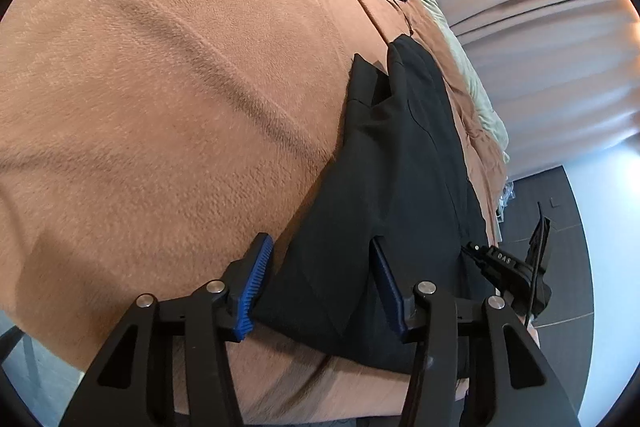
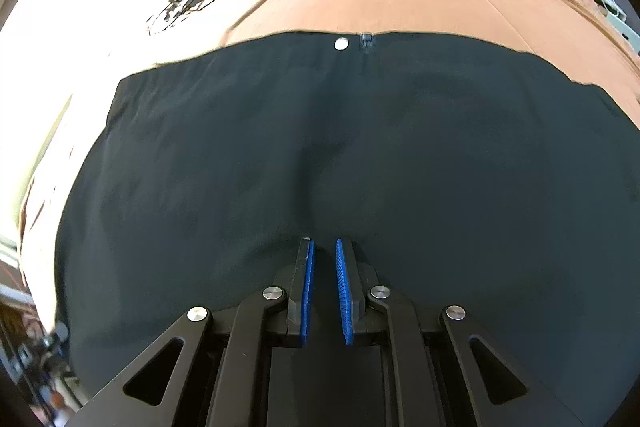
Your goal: Fold large clothes
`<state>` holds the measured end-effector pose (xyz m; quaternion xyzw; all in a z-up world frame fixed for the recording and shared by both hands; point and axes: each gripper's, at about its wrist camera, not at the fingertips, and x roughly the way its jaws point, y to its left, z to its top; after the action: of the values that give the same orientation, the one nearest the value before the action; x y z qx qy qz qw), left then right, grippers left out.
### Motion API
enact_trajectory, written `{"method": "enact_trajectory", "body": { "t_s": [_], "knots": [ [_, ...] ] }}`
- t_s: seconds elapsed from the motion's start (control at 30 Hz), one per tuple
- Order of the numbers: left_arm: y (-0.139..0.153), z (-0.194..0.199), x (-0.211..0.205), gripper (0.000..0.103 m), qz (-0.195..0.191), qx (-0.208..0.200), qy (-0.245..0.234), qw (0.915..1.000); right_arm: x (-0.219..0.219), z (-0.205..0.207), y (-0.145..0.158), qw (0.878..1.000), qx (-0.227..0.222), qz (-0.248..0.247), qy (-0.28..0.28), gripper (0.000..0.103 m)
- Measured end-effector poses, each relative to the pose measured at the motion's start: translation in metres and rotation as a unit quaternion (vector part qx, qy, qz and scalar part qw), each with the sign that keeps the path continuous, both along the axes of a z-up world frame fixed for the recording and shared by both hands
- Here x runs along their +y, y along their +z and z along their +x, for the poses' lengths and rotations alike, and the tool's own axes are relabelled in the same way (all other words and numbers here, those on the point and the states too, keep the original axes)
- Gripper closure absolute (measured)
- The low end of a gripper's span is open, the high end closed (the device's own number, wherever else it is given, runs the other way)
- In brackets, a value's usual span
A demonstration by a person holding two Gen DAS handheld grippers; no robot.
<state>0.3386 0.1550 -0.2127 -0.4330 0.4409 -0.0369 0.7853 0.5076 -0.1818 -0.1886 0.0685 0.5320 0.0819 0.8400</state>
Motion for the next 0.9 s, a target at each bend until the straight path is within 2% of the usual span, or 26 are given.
{"method": "enact_trajectory", "body": {
  "t_s": [0.27, 0.43, 0.63, 0.7, 0.73, 0.77, 0.8, 0.83, 0.9],
  "knots": [
    [-0.005, -0.004, 0.004, 0.052, -0.027, 0.003, 0.018, 0.9995, 0.001, 0.055, -0.002, 1.000, 0.007, 0.005, -0.006, 0.091],
    [-0.008, -0.012, 0.005, 0.052, -0.061, 0.003, 0.026, 0.9978, 0.000, 0.085, -0.002, 1.000, 0.007, 0.002, -0.012, 0.095],
    [-0.011, -0.006, 0.002, 0.052, -0.067, 0.000, 0.035, 0.9972, -0.016, 0.102, 0.007, 1.000, -0.014, 0.013, -0.016, 0.095],
    [-0.009, -0.004, 0.001, 0.052, -0.065, -0.005, 0.035, 0.9973, -0.021, 0.093, 0.020, 0.999, -0.023, 0.018, -0.018, 0.085],
    [-0.008, -0.002, -0.001, 0.052, -0.063, -0.006, 0.034, 0.9974, -0.025, 0.085, 0.029, 0.999, -0.031, 0.034, -0.016, 0.075],
    [-0.007, -0.002, -0.002, 0.059, -0.062, -0.006, 0.034, 0.9975, -0.027, 0.078, 0.035, 0.998, -0.037, 0.044, -0.013, 0.068],
    [-0.007, -0.002, -0.002, 0.070, -0.067, -0.008, 0.033, 0.9971, -0.026, 0.071, 0.041, 0.998, -0.042, 0.048, -0.009, 0.056],
    [-0.007, -0.002, -0.002, 0.077, -0.075, -0.012, 0.032, 0.9966, -0.026, 0.060, 0.047, 0.998, -0.047, 0.045, -0.004, 0.052],
    [-0.002, -0.004, -0.002, 0.080, -0.079, -0.022, 0.031, 0.9962, -0.026, 0.033, 0.055, 0.998, -0.054, 0.044, 0.010, 0.052]
  ]
}}
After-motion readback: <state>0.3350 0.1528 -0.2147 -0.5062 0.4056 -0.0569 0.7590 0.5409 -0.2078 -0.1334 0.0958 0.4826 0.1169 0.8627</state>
